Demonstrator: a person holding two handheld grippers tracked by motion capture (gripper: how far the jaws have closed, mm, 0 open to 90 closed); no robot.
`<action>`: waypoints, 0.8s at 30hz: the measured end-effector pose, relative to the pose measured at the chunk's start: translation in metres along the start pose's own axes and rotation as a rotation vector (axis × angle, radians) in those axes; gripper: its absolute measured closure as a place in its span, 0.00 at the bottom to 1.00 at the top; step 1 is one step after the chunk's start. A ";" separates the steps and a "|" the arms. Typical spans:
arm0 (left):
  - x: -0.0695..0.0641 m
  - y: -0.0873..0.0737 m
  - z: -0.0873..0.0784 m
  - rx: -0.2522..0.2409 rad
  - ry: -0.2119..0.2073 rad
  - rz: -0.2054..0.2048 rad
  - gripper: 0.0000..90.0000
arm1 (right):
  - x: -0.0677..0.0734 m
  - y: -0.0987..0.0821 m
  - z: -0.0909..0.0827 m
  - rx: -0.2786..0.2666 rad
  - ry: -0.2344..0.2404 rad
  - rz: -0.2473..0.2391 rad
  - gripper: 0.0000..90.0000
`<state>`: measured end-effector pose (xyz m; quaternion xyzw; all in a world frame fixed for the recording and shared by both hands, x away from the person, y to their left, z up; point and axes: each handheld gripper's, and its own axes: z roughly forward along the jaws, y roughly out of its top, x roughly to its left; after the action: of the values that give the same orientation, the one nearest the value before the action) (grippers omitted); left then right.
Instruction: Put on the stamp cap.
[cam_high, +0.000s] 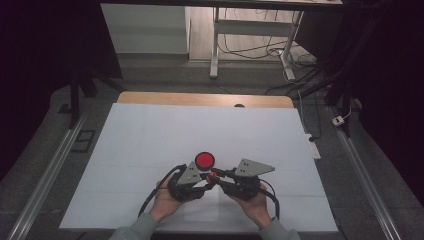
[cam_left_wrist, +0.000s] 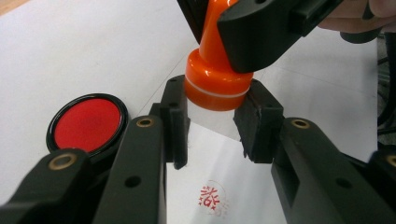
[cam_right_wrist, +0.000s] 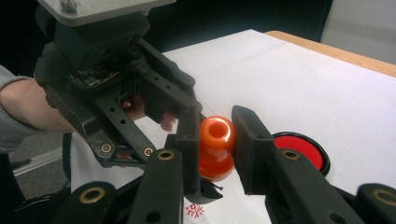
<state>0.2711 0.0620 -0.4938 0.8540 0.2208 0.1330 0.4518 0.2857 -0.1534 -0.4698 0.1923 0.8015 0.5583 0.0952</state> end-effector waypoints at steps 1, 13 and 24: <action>0.000 0.000 0.000 0.001 0.002 0.000 0.72 | 0.000 0.000 0.000 0.001 -0.001 0.000 0.82; -0.002 -0.001 0.002 0.018 0.007 -0.012 0.73 | 0.003 0.001 0.002 0.030 -0.018 -0.027 0.82; -0.004 -0.002 0.002 0.008 0.018 -0.018 0.73 | 0.003 0.000 0.002 0.032 -0.013 -0.039 0.82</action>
<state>0.2680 0.0598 -0.4960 0.8527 0.2332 0.1357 0.4474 0.2835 -0.1500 -0.4702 0.1819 0.8131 0.5422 0.1082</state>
